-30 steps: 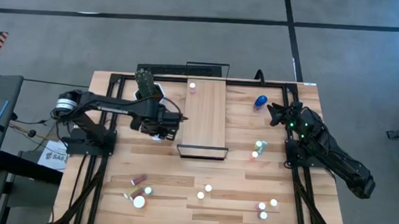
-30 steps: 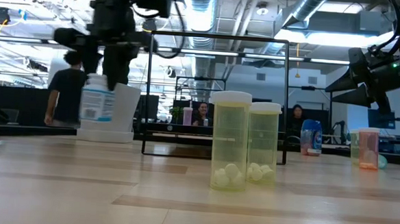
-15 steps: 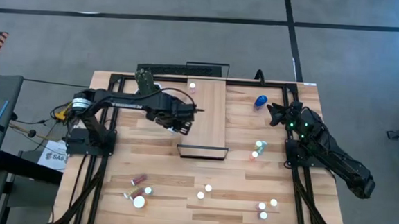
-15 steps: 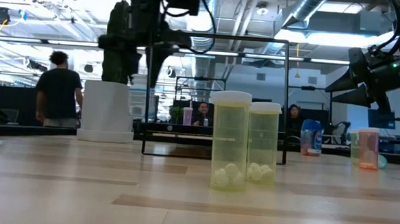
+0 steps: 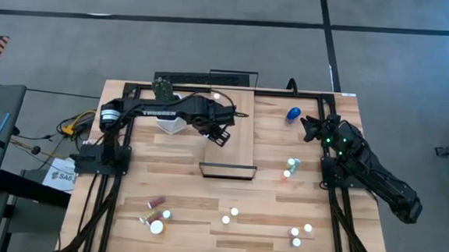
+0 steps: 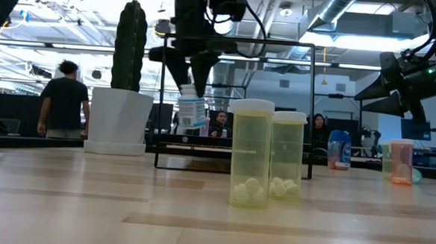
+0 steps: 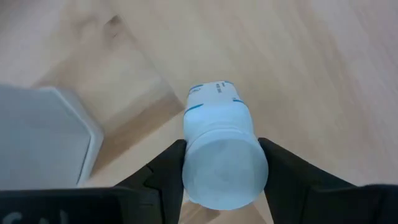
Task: Pick and place medicine bottles onto shelf by color
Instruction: Put the white pill bottle on the shelf
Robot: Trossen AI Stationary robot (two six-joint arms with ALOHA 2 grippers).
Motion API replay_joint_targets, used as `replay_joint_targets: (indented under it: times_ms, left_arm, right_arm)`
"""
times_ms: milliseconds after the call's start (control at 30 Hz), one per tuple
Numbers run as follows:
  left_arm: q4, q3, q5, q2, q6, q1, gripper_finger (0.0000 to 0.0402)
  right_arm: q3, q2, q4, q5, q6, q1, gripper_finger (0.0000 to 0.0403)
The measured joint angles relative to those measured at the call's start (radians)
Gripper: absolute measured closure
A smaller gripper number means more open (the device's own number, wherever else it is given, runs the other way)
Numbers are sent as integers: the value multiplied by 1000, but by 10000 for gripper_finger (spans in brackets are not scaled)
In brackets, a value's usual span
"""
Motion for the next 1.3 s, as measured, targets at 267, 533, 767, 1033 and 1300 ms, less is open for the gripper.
replay_joint_targets:
  times_ms: [267,533,767,1033,1300]
  left_arm:
    - [-2,51,42,38,111,60,248]
    - [38,52,45,47,182,109,248]
    - [58,51,78,72,237,140,248]
    - [103,51,60,72,307,177,248]
    - [137,55,107,97,341,222,248]
  right_arm:
    - [0,0,0,0,0,0,193]
    - [0,0,0,0,0,0,193]
    - [0,0,0,0,0,0,193]
    - [0,0,0,0,0,0,193]
    - [0,0,0,0,0,0,193]
